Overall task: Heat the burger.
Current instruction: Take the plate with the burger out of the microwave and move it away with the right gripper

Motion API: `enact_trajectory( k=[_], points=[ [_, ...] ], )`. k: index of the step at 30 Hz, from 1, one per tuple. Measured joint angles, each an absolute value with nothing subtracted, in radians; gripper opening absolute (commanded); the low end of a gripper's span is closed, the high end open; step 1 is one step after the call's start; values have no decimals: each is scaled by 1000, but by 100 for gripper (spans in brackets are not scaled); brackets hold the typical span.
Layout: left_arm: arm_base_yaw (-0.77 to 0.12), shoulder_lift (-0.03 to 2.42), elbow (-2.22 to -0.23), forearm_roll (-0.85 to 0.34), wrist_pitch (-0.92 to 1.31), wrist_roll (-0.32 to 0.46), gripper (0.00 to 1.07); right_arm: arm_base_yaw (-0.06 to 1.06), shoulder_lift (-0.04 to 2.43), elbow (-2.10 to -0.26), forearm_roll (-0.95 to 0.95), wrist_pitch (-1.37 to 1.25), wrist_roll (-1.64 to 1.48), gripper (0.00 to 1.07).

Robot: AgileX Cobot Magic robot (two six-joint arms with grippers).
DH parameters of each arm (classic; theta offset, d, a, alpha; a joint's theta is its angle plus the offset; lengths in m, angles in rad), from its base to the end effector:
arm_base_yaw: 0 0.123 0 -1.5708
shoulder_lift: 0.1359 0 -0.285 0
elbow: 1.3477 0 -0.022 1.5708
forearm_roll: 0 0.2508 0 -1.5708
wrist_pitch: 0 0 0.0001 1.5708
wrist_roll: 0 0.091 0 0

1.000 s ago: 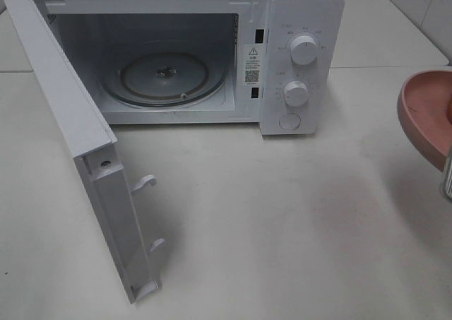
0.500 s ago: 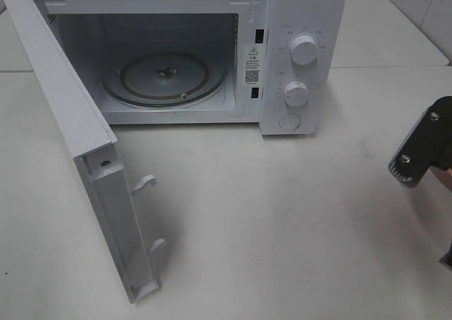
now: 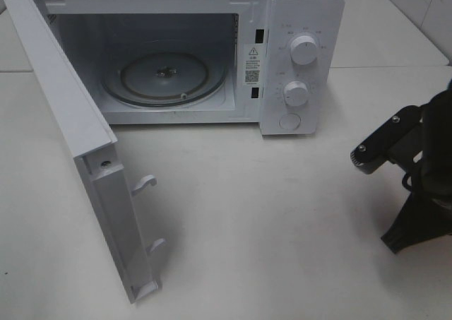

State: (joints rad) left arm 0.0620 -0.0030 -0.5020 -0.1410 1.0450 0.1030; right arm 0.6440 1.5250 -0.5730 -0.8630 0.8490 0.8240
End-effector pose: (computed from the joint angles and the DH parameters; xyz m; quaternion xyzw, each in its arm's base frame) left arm -0.0046 -0.0114 0.2798 0.0197 0.8455 -0.0266 0.5330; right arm 0.1993 0.0847 0.1557 -0.2154 0.9291 -0.2613 0.1483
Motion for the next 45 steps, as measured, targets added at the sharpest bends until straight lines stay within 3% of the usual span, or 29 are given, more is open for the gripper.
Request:
enact_trajectory(
  k=[29, 33, 34, 35, 37, 38, 40, 45],
  points=[
    [62, -3, -502, -141, 1045, 103, 98, 644, 1812, -535, -1073, 714, 1197, 9],
    [62, -3, -502, -141, 1045, 103, 98, 644, 1815, -533, -1083, 718, 1206, 19],
    [62, -3, -502, -141, 1045, 103, 98, 644, 1815, -533, -1088, 728, 1206, 28],
    [62, -3, -502, -141, 1045, 103, 98, 644, 1815, -533, -1088, 728, 1206, 28],
    [62, -3, -502, -141, 1045, 103, 98, 644, 1815, -533, -1091, 737, 1206, 41],
    [62, -3, -502, -141, 1045, 103, 98, 644, 1815, -533, -1091, 737, 1206, 41],
    [62, -3, -502, -141, 1045, 103, 98, 644, 1812, -533, -1091, 738, 1206, 51],
    [62, -3, -502, -141, 1045, 103, 98, 644, 1740, -531, -1088, 740, 1206, 56]
  ],
)
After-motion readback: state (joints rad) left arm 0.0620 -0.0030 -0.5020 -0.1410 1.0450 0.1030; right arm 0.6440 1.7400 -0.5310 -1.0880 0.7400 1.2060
